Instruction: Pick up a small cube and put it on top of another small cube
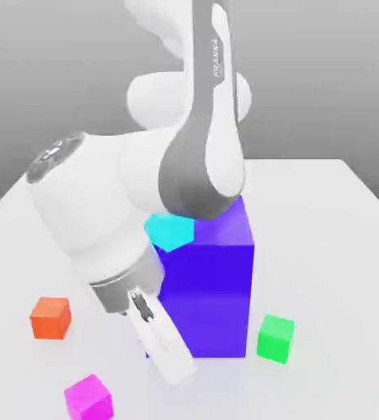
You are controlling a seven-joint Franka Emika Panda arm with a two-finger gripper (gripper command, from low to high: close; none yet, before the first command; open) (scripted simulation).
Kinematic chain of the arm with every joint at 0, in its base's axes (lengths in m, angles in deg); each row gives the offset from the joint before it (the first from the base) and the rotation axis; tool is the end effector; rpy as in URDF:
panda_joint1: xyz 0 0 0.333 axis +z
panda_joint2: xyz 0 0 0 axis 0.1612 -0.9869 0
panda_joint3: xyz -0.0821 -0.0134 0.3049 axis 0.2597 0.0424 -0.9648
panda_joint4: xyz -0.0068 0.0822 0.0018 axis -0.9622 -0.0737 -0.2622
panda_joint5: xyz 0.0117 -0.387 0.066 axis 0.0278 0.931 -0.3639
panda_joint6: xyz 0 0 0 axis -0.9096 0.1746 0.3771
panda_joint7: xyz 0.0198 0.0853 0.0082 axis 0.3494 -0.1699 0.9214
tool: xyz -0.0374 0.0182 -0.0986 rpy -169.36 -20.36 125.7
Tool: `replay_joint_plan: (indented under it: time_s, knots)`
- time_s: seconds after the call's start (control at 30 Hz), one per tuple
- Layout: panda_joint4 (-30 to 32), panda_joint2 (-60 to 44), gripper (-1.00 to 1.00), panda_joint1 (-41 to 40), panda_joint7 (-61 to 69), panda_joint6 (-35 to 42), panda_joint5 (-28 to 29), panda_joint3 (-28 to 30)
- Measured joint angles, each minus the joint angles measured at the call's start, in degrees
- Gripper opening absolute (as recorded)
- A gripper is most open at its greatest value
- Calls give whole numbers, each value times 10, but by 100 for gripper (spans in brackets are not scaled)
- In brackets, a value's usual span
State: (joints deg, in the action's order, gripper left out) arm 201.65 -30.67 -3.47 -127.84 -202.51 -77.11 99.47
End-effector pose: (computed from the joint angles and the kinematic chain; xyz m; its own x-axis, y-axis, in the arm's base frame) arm 0.4890 -0.0775 0.2066 -0.4553 -0.8446 -0.2817 -0.8903 0.4325 0.1422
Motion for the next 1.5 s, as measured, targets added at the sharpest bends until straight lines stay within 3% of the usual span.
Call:
replay_joint_plan:
  time_s: [0.2,0.7,0.8,0.93,0.97,1.17,1.23,1.4,1.5]
  knots:
    - [11,-24,0,30,-150,-60,34,48]
    - [7,-61,0,156,-615,-104,113,208]
    - [2,-73,0,167,-679,-94,98,220]
    - [-23,-147,0,110,-641,-137,15,143]
    - [-28,-152,-100,101,-624,-92,21,136]
    - [-31,-156,-100,100,-618,-71,31,134]
    - [-21,-138,-100,117,-645,-117,30,152]
    - [-2,-85,-100,160,-664,-84,124,220]
    - [-29,-110,-100,137,-575,-66,121,171]
